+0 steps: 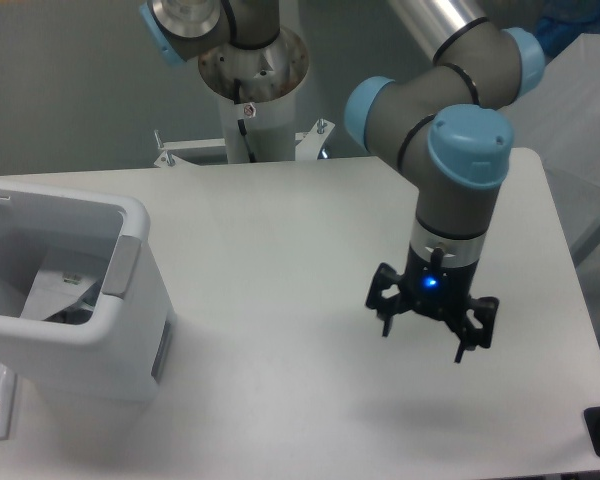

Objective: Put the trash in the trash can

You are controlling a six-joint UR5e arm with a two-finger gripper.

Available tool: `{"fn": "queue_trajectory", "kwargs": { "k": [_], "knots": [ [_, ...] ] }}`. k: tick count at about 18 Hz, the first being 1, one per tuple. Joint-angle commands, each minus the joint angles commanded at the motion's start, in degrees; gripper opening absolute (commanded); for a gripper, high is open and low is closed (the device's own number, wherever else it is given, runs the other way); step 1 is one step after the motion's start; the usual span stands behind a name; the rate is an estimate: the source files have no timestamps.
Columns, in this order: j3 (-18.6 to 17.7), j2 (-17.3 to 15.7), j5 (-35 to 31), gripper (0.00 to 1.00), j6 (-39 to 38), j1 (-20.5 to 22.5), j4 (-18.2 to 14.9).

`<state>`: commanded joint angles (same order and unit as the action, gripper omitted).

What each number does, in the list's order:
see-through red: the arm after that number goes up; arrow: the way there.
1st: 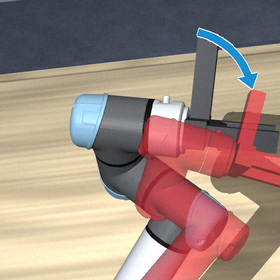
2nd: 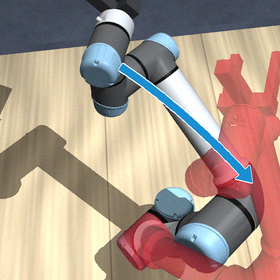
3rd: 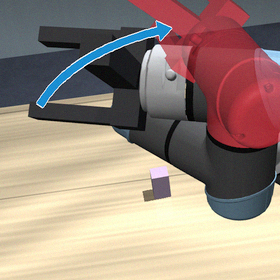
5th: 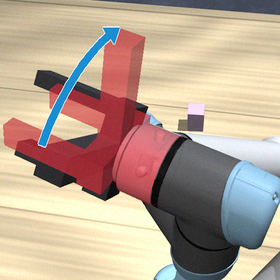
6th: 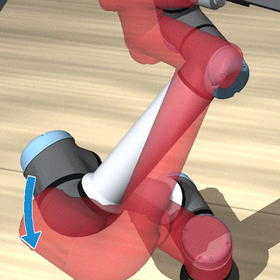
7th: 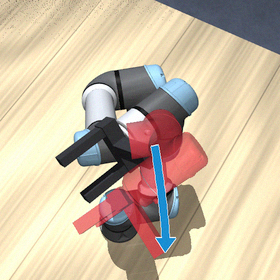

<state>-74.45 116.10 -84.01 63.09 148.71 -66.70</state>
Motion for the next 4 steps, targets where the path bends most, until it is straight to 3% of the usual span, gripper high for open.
{"fn": "queue_trajectory", "kwargs": {
  "k": [4],
  "knots": [
    [-0.69,0.09,-5.01,1.0,4.13,0.0,-2.56]
  ]
}}
